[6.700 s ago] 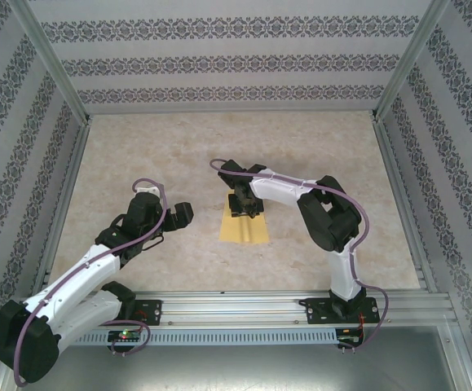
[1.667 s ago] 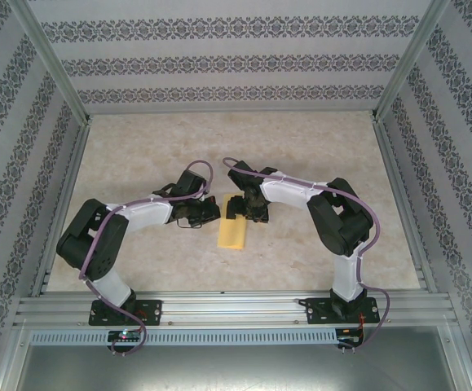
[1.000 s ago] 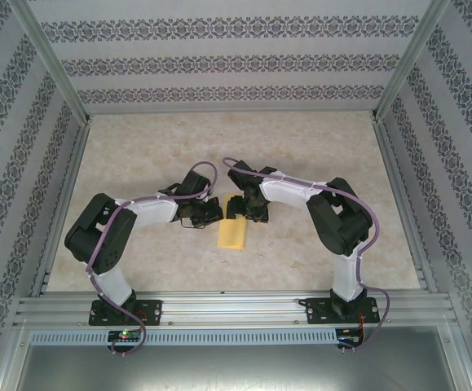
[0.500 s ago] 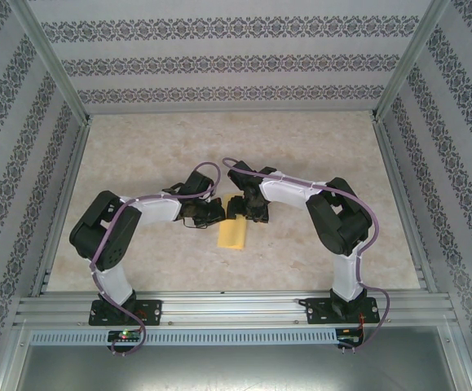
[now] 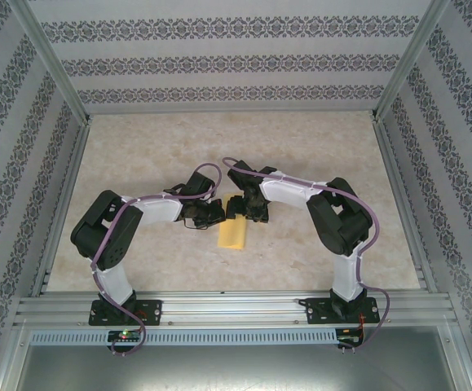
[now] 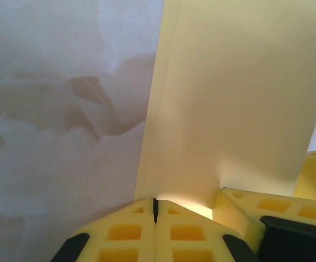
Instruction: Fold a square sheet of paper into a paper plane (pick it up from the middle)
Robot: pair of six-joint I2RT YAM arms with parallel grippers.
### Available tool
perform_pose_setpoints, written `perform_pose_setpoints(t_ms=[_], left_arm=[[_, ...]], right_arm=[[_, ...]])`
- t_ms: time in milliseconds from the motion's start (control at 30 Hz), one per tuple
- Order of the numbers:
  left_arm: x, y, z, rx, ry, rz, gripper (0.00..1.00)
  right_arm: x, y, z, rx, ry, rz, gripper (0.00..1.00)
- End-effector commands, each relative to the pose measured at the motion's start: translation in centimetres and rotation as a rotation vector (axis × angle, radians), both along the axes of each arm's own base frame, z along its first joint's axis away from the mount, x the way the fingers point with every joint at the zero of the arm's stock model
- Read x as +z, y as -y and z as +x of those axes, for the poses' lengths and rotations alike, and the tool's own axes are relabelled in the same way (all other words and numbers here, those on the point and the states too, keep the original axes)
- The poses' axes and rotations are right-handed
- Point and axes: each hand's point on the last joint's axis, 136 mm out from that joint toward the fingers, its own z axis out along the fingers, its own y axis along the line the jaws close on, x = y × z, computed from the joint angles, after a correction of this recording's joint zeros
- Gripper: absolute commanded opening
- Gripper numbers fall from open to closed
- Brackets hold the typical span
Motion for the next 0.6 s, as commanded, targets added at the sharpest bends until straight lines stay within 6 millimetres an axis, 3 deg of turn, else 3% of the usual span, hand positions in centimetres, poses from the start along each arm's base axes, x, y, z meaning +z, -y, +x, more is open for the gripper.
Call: perform_pose_setpoints(t_ms=[0,133,300,400,567], left_arm=[[-2.1,-1.1,-1.7,0.008,-0.055,0.079,0.00],[-2.0,-1.2,-1.6,0.008,-0.053,0.084,0.00],[-2.0,-1.1,-1.6,0.006,-0.052,0.083,0.00],[-1.9,-1.0,-1.5,0.004,-0.050,0.079,0.00],[-1.9,-0.9,-1.6,0.000,-0.050,0.079,0.00]], right_arm=[[-1.0,-0.1,0.0,0.008,0.010,0.027,0.80],[1.0,-0.1,0.1,0.005,0.051,0.069,0.80],[0.7,1.0,-0.6,0.001,0.045,0.041,0.73],[0.3,0.7,-0.9,0.014,0.032,0.051,0.71],[2.0,-0.1,-0.4,0.031,0.083,0.091,0.75]])
